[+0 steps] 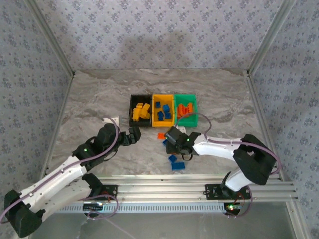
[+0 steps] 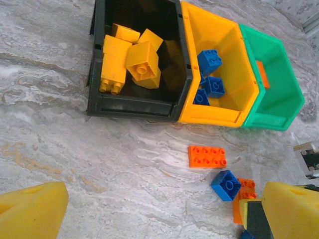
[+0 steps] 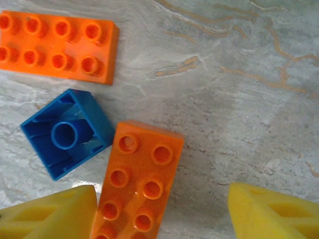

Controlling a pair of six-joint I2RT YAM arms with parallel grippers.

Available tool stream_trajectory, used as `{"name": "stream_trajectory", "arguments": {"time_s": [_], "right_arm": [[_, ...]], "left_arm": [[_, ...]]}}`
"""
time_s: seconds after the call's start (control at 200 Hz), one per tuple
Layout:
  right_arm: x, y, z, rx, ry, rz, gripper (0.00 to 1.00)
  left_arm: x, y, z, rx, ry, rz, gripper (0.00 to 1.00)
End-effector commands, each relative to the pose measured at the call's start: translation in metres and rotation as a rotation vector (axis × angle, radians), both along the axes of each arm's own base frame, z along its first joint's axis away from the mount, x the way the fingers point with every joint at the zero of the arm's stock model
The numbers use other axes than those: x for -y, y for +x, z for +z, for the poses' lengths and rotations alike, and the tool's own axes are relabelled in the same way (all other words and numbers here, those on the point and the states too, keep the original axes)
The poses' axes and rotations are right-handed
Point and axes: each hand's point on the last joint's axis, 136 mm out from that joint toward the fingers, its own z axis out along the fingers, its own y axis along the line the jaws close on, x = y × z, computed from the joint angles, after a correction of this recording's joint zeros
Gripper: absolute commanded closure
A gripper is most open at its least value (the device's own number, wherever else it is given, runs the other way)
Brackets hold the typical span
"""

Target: Sort the legos into containers by color

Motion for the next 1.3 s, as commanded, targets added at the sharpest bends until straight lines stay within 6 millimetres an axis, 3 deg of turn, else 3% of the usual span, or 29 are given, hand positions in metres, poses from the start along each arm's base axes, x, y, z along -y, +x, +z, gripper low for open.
{"name": "stream_trajectory", "arguments": {"time_s": [0.0,0.17,0.36,0.53,0.725,0.834,0.989,1.044,1.149,1.294], "right_arm": [[0.012,0.002,-0.005,-0.013,-0.059,-0.053,0.34],[0.028,0.0,-0.008,-0.028,-0.078,-0.084,0.51],[0.044,0.004,0.013,0.019,-0.038,-0.103,0.74],[0.055,0.022,0.066,0.125,0.04,-0.11,0.8],[0.061,0.074,0.129,0.231,0.139,-0.152,0.8],[0.062,0.114,0.131,0.237,0.123,-0.188,0.79],[0.073,0.165,0.106,0.188,0.061,-0.26,0.79],[0.073,0.185,0.108,0.201,0.061,-0.274,0.79],[0.075,0.204,0.098,0.182,0.041,-0.291,0.78],[0.081,0.213,0.084,0.138,0.017,-0.316,0.76]], "left_arm": [[-0.009,-0.004,-0.009,-0.022,0.018,0.027,0.0],[-0.013,-0.006,-0.015,-0.024,0.025,0.037,0.0],[-0.013,-0.008,-0.026,-0.035,0.029,0.036,0.0],[-0.012,-0.011,-0.047,-0.067,0.031,0.03,0.0],[-0.009,-0.014,-0.065,-0.099,0.029,0.017,0.0],[-0.009,-0.015,-0.07,-0.11,0.031,0.014,0.0],[-0.008,-0.017,-0.073,-0.121,0.032,0.008,0.0],[-0.008,-0.018,-0.073,-0.124,0.031,0.004,0.0],[-0.007,-0.018,-0.073,-0.127,0.032,-0.002,0.0],[-0.007,-0.018,-0.074,-0.128,0.031,0.0,0.0]]}}
